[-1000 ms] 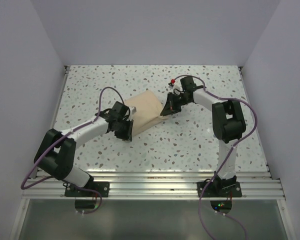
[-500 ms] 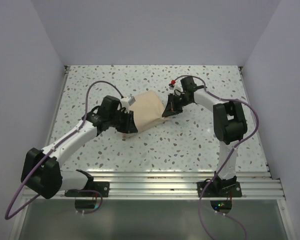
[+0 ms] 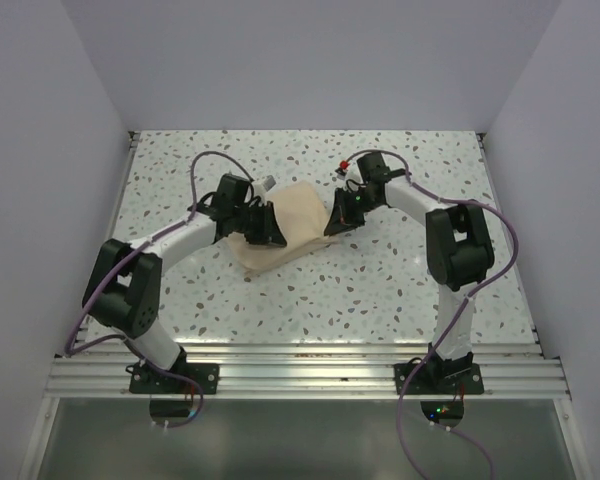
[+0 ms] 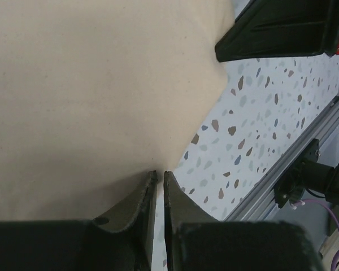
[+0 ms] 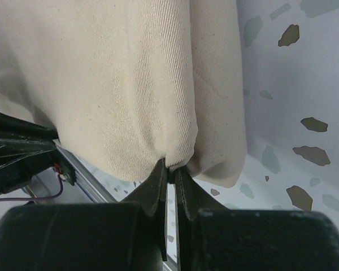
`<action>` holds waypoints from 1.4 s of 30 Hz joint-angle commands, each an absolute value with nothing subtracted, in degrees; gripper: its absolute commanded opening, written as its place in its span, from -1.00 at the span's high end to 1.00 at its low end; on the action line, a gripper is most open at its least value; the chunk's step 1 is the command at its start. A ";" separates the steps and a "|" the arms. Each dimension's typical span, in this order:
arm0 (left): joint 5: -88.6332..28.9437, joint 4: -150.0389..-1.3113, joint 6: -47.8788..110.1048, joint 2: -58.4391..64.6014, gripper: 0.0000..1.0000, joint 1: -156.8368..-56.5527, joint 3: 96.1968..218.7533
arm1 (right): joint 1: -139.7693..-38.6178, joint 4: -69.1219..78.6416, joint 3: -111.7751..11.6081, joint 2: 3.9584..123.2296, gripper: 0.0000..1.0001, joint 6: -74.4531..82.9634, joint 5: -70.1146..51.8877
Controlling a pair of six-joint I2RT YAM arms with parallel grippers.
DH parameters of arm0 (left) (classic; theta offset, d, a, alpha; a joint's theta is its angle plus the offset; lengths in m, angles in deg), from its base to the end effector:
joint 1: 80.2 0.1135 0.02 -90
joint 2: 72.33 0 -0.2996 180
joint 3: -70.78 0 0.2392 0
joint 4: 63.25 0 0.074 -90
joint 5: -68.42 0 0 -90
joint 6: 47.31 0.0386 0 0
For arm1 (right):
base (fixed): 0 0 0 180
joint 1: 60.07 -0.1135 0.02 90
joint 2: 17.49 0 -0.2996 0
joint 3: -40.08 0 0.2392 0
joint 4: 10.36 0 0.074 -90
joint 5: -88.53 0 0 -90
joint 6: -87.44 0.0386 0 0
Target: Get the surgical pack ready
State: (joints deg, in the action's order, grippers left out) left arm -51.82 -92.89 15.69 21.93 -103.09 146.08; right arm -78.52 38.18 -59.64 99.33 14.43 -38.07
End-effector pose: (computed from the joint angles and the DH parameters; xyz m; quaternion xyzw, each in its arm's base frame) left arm 0.3052 -0.1499 0.2540 0.0598 0.9058 -0.3652 0.2065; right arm 0.3979 0.1570 0.2149 -0.0781 0.9271 0.3533 0.0974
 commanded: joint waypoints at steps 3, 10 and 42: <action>-51.12 -94.83 17.03 17.42 0.75 -99.28 139.02 | -78.52 44.51 -58.39 98.62 1.00 10.01 -30.30; -47.52 -98.52 20.37 14.86 0.79 -94.35 132.86 | -78.44 46.44 -58.12 99.06 1.00 8.08 -22.13; -42.33 -112.04 7.71 -0.87 -0.03 -92.85 131.27 | -78.52 40.99 -58.38 96.07 1.00 14.32 -36.10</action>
State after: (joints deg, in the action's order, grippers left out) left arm -43.76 -110.53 10.75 -1.50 -93.32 131.28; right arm -78.66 38.84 -57.95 97.95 14.94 -36.02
